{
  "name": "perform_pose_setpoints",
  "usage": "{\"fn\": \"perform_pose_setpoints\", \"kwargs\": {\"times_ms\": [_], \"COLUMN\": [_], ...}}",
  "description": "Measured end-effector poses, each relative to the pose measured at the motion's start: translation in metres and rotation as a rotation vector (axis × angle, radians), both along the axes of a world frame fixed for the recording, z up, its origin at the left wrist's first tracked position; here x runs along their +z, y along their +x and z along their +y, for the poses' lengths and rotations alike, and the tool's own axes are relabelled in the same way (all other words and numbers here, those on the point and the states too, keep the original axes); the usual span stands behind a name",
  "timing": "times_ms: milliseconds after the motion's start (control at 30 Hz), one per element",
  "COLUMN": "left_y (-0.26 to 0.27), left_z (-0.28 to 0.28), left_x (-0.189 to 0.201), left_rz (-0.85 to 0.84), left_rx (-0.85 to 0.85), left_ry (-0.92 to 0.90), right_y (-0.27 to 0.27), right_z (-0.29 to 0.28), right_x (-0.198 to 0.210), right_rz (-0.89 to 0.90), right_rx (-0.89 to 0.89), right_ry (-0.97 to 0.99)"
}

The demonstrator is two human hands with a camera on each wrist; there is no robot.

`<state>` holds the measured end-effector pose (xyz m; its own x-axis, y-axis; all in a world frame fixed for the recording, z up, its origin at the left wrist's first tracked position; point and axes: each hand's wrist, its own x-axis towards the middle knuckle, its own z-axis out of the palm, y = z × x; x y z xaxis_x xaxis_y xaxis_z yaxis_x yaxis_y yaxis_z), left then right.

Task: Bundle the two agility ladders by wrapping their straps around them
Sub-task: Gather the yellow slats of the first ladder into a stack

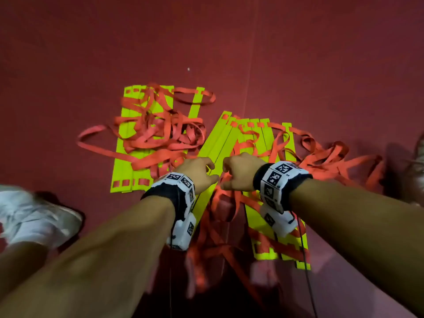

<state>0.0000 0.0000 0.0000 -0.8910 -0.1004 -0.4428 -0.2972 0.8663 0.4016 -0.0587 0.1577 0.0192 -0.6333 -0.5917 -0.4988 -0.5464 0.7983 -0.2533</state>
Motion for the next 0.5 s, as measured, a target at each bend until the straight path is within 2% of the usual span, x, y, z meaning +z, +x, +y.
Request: {"fn": "perform_pose_setpoints", "kwargs": {"times_ms": [167,300,500], "left_y": [0.005,0.009,0.008], "left_z": [-0.003,-0.001,0.0], "left_x": [-0.048,-0.082,-0.11], "left_rz": [-0.09,-0.18,-0.229], "left_rx": [0.046,0.085,0.111], "left_ry": [0.05,0.081,0.042], "right_y": [-0.004,-0.005,-0.008], "right_z": [-0.009,-0.009,-0.013], "right_x": [-0.031,-0.052,-0.068], "right_rz": [-0.127,-0.181,-0.254], "right_rx": [-0.023,-0.085,-0.155], "right_ry": [0.072,0.037,0.031]}}
